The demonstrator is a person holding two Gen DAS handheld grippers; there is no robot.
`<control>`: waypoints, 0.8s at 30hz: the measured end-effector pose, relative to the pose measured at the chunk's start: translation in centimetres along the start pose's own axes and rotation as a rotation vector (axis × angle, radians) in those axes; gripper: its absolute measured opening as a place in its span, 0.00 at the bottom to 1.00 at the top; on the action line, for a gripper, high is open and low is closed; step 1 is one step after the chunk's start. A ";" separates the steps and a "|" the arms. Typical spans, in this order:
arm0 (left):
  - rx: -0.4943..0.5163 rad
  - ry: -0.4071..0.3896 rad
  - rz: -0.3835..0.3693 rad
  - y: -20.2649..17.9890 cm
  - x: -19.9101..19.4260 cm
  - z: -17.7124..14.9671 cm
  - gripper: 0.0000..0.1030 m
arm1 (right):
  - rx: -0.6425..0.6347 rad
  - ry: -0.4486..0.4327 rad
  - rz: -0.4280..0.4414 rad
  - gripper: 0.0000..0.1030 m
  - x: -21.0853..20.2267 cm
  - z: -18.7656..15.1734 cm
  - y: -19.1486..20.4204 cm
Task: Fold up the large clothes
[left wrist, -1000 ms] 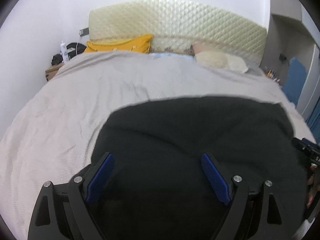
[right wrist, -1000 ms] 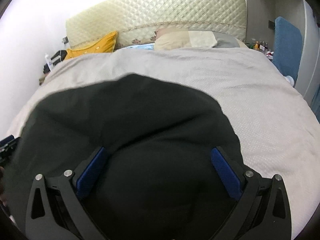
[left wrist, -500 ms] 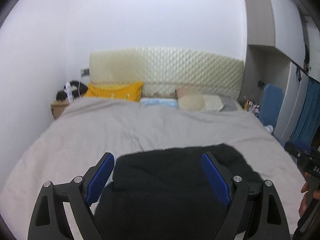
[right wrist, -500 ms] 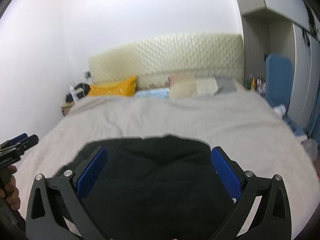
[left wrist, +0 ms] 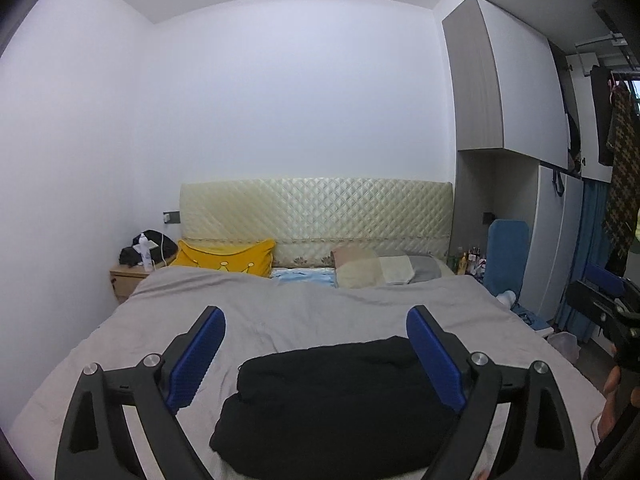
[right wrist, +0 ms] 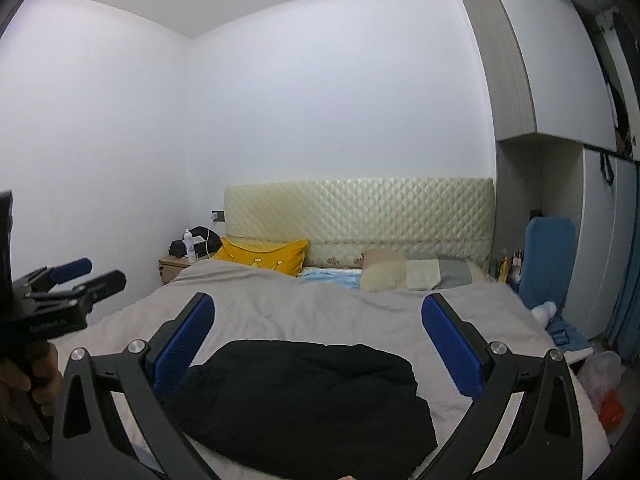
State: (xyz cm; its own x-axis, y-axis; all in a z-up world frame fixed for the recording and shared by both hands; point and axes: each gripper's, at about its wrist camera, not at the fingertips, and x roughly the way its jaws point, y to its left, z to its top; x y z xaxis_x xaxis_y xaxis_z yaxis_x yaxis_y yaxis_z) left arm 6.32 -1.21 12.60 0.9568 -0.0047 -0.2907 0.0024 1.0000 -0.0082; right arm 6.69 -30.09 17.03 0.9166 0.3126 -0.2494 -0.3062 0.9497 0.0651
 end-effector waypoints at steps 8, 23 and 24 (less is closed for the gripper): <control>-0.035 0.063 -0.041 0.3 -3.0 -3.8 0.90 | 0.020 0.018 0.032 1.00 -3.9 -4.0 2.4; -0.092 0.138 -0.069 0.7 -2.5 -10.8 0.90 | 0.098 0.152 -0.006 1.00 -3.0 -11.7 2.7; -0.098 0.146 -0.066 0.8 -2.2 -11.3 0.90 | 0.105 0.164 -0.004 1.00 -2.9 -12.3 2.7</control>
State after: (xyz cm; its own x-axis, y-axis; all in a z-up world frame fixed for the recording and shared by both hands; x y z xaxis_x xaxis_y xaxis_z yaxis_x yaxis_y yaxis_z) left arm 0.97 -0.48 2.40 0.9033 -0.0780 -0.4219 0.0284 0.9921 -0.1225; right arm 0.10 -28.66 6.04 0.8612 0.3096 -0.4031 -0.2660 0.9503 0.1617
